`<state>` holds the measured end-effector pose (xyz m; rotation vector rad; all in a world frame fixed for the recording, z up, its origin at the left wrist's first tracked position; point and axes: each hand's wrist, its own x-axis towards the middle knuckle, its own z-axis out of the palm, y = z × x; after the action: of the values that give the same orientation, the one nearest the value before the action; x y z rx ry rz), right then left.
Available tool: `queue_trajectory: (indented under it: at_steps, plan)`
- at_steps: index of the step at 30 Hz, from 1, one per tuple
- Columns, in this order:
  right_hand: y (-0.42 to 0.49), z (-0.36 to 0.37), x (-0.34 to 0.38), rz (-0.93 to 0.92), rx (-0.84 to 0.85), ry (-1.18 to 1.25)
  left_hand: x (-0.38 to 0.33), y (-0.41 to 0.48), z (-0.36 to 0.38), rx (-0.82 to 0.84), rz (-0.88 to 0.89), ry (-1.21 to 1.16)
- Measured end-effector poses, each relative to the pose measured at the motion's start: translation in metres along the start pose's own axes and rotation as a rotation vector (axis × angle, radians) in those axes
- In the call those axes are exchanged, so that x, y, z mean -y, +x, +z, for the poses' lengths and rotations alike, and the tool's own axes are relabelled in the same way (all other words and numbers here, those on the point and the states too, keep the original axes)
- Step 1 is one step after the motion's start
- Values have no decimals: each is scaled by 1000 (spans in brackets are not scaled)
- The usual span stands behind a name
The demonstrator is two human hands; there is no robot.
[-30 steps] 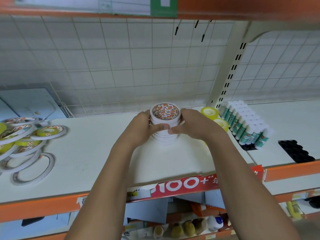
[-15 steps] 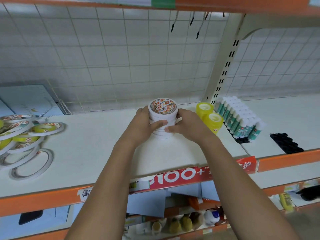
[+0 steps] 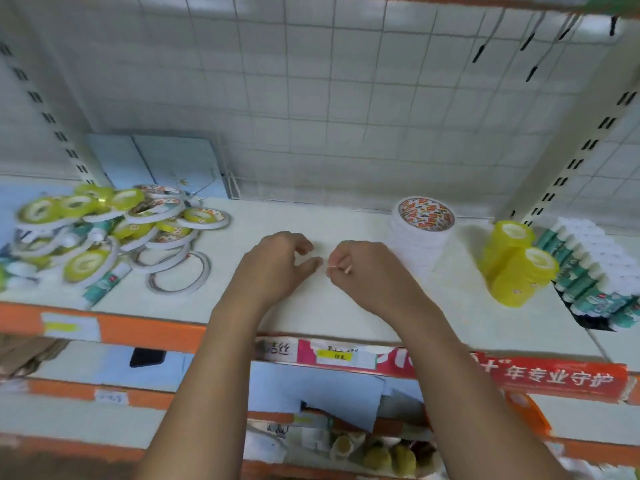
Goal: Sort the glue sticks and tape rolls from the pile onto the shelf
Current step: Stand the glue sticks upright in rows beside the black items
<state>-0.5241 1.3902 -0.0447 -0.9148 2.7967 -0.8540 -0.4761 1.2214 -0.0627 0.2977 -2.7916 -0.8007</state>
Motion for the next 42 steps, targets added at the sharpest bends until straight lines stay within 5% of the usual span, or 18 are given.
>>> queue_trajectory:
  at_steps: [9,22,42]
  plan:
    - [37,92,115,-256,43,91,106,-64,-80,-190,-130,185]
    - [72,174,224,-252,39,155,232,-87,-159,-225,-126,177]
    - [123,220,292,-266,-71,31,288,-88,-186,-210,-12,63]
